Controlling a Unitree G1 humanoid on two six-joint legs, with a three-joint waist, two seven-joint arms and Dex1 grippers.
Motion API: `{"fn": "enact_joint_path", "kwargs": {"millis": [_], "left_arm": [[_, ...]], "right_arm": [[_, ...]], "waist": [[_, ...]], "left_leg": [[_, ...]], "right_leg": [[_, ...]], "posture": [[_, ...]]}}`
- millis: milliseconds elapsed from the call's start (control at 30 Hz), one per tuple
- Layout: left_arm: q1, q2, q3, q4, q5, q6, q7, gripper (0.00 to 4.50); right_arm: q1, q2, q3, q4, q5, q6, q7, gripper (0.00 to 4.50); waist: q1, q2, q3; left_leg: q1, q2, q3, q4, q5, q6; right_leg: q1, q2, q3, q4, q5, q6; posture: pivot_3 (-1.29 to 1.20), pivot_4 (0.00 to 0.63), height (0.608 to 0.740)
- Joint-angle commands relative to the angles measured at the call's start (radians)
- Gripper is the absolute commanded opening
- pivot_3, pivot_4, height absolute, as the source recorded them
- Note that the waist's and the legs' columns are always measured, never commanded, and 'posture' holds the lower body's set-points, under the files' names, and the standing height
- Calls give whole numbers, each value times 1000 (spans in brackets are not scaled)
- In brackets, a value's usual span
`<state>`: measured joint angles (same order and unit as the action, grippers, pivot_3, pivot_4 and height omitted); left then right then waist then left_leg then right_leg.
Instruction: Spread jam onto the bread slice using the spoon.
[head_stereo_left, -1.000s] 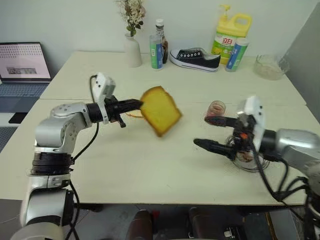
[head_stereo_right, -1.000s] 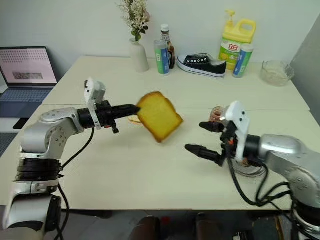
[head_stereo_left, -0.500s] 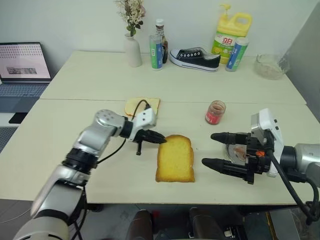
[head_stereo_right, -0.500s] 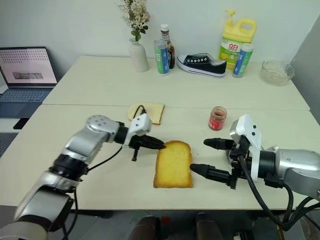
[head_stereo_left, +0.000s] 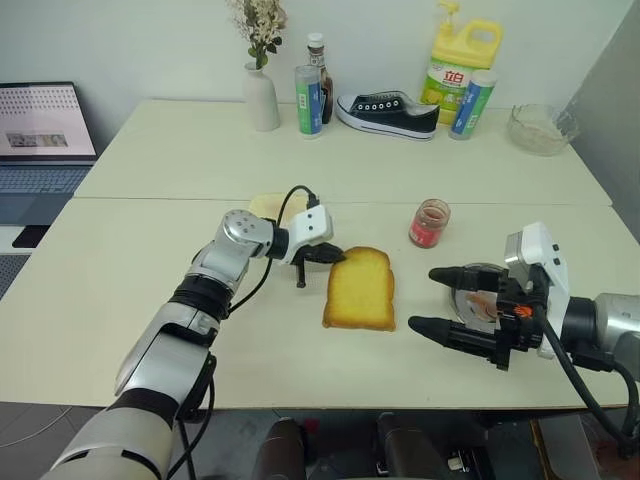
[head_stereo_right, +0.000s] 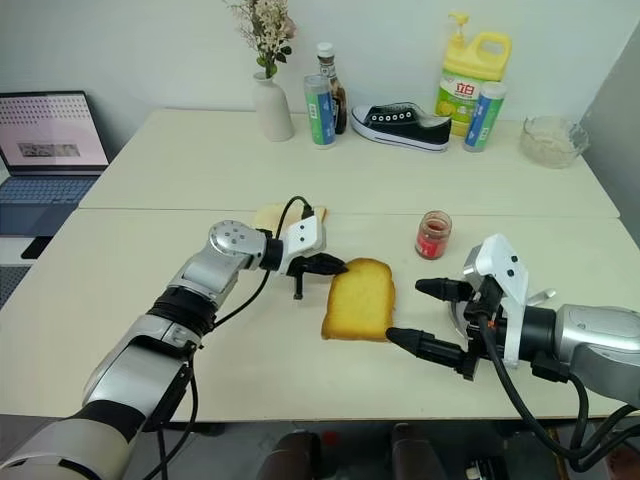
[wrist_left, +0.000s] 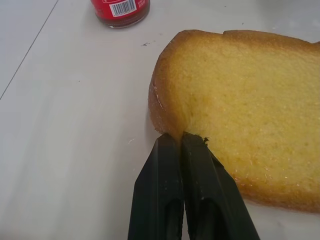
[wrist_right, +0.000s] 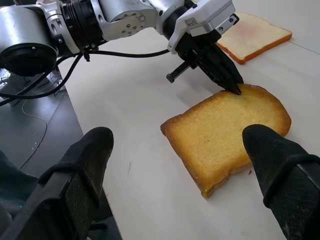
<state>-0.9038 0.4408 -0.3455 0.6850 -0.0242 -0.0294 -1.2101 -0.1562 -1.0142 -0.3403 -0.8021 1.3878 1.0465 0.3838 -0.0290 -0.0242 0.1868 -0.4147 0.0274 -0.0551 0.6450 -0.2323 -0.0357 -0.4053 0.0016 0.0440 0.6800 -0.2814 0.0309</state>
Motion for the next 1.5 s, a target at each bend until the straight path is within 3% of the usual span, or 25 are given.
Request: {"fn": "enact_joint_path", "kwargs": {"millis": [33,100,200,600,800,1033,1167,1400,1500], "left_arm": [[16,9,1,-28,19,-29,-27,29],[19,5,7,-27,25,-32,-25,29],[14,7,14,-8,41,-44,-18,692],[-6,39,67,-30,44,-92,3,4484],[-9,44,127,-192,4,-114,55,4484],[122,42,137,-514,-153,-44,-37,4484],[189,14,111,-638,-196,19,-34,4484],[236,-28,60,-704,-195,85,-15,4484],[233,-61,38,-729,-220,155,-14,4484]], "right_arm": [[-5,-21,-3,-6,-4,-33,2,4500],[-4,-26,3,-3,-9,-39,4,4500],[-2,-28,13,2,-24,-45,8,4500],[86,-52,-57,26,-88,-53,45,4500],[295,-9,-280,51,-104,-42,17,4500],[596,195,-504,89,-125,-69,-18,4500],[675,294,-578,129,-79,-103,-57,4500],[631,418,-550,255,-87,-175,-180,4500],[460,436,-485,437,-20,-181,-208,4500]], "waist": [[0,0,0],[0,0,0],[1,0,0],[1,0,0],[8,0,0],[14,2,-1],[9,2,-2],[1,3,-2],[-6,3,-2]], "left_leg": [[0,0,0,0,0,0],[0,0,0,0,0,0],[0,0,-1,0,0,0],[0,0,-1,0,0,0],[0,0,-1,1,0,0],[1,0,0,0,0,0],[2,1,0,1,0,0],[17,1,2,0,0,0],[17,1,3,0,0,0]], "right_leg": [[0,0,0,0,0,0],[0,0,0,0,0,0],[0,0,-1,0,0,0],[0,0,-1,1,0,0],[0,-1,-1,0,2,-3],[1,-1,0,1,2,-2],[1,0,1,2,0,1],[16,0,3,-1,0,1],[17,1,4,0,0,1]], "posture": [[0,150,740],[0,150,740],[0,150,740],[0,150,740],[0,150,740],[0,150,740],[0,150,740],[0,150,740],[0,150,740]]}}
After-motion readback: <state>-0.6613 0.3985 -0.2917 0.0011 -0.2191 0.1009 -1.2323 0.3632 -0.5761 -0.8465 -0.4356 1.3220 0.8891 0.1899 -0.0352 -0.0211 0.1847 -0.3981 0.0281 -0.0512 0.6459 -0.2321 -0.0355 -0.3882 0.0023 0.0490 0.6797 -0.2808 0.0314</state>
